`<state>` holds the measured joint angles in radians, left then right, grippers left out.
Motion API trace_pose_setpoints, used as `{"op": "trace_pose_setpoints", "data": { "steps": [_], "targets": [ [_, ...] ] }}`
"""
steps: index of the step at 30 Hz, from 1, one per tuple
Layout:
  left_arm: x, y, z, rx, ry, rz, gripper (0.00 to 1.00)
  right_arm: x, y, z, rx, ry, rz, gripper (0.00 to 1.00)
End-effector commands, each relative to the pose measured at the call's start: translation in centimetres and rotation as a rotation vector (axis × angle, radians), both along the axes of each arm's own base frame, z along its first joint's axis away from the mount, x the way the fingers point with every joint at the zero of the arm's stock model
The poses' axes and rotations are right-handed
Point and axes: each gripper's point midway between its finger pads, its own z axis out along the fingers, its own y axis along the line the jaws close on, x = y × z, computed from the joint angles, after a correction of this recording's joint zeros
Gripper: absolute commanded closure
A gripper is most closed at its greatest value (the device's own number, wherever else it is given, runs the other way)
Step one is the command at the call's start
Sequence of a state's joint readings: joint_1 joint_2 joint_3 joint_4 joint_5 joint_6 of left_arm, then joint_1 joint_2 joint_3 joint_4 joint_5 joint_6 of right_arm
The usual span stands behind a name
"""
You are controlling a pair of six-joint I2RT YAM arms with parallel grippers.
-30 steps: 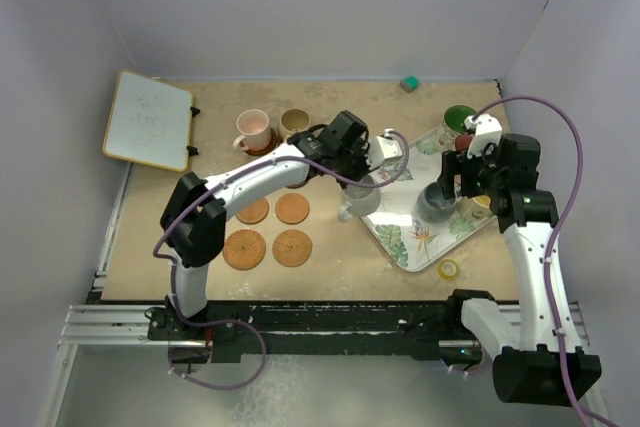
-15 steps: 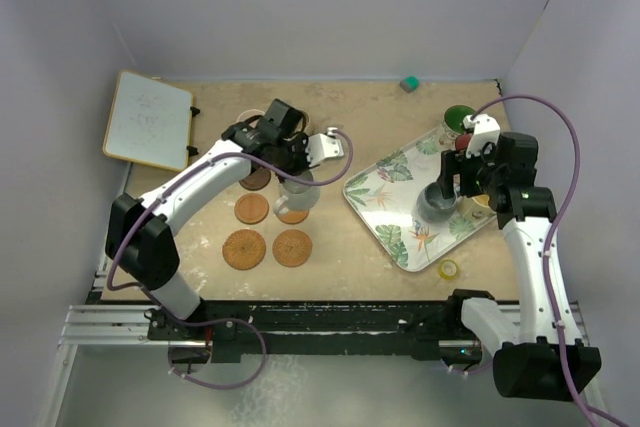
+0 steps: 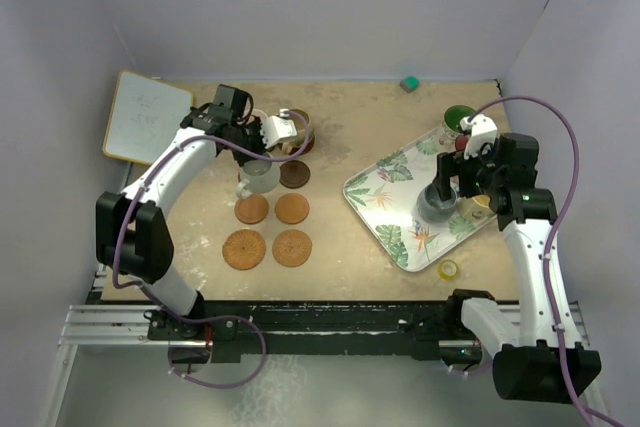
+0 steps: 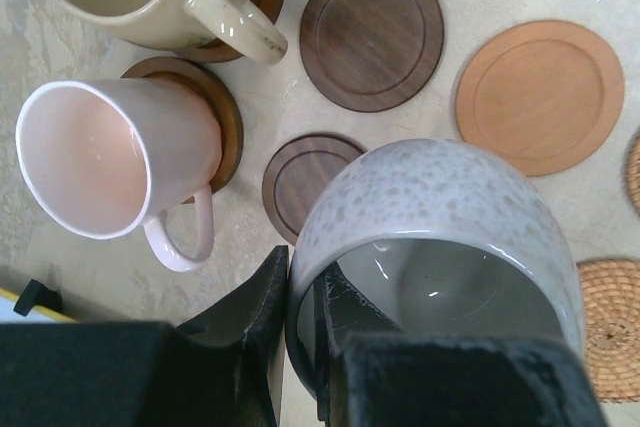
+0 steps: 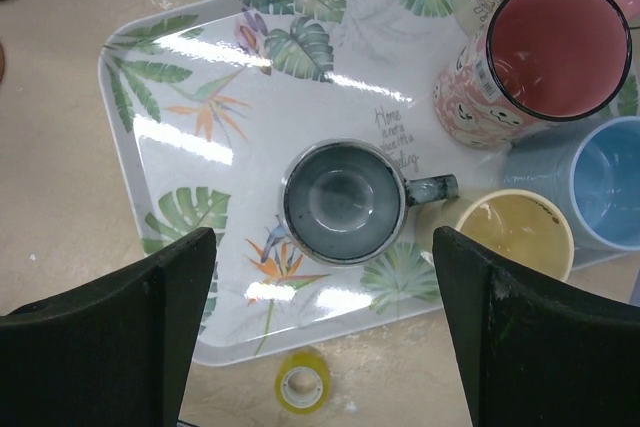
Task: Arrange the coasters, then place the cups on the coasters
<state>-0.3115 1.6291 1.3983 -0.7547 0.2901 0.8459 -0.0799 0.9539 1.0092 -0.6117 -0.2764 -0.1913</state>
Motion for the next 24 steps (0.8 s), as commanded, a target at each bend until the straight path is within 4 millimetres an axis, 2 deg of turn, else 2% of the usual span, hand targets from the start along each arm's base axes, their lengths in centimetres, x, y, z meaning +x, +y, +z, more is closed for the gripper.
{"op": "trace_pose_setpoints", "data": {
  "steps": [1,3,4,6,11,17,24],
  "targets": [
    [2.5,-0.4,0.8,-0.059,-0.081,-0.076,0.97,0.0,0.7,1.3,0.009,-0.063,0.054,0.07],
    [3.0,0.1,0.2,-0.047,-0.079,-0.078,0.97,-0.1,0.9,1.8,0.012,-0.080,0.061,0.05],
    [3.3,0.3,0.0,-0.045,-0.078,-0.076,0.97,-0.3,0.9,1.0,0.013,-0.067,0.062,0.03],
    [3.8,0.7,-0.4,-0.043,-0.074,-0.080,0.97,-0.4,0.9,1.2,0.012,-0.083,0.062,0.00],
    [4.7,1.5,-1.4,-0.038,-0.069,-0.089,0.97,-0.6,1.1,1.7,0.014,-0.114,0.069,0.00],
    [5.3,2.1,-2.9,-0.025,-0.053,-0.082,0.97,-0.5,1.3,1.3,0.021,-0.100,0.084,0.00],
    [6.6,2.4,-3.4,-0.007,-0.073,-0.076,0.97,-0.5,1.4,0.9,0.023,-0.086,0.092,0.00]
  ]
}}
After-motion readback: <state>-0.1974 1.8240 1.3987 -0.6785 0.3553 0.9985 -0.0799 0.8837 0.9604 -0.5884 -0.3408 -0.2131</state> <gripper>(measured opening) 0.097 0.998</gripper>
